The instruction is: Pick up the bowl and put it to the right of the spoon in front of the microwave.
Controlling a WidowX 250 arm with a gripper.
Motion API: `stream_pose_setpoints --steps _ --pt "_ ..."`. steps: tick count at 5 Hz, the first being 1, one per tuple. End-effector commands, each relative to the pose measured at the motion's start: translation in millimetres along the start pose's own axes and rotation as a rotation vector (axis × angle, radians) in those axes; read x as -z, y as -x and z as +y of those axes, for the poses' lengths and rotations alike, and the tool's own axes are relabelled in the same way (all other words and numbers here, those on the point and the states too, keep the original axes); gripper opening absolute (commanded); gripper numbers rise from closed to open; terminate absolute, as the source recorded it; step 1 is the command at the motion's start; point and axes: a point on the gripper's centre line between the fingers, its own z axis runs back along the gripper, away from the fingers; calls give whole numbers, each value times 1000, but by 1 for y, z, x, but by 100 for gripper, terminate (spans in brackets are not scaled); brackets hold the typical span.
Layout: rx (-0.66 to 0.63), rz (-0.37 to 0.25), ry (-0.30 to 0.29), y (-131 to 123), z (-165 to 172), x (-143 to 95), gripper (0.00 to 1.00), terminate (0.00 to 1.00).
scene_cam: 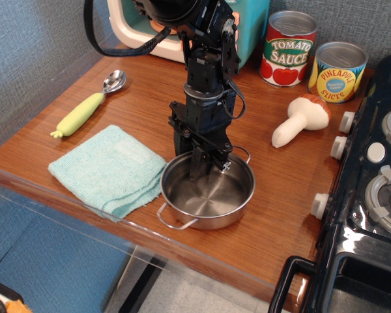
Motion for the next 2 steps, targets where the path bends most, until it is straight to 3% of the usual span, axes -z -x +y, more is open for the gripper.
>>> stream_pose_setpoints --steps 1,2 --pt "81 -68 -25 6 -13 -29 0 0" --pt "12 -161 -27 -7 7 -73 0 0"
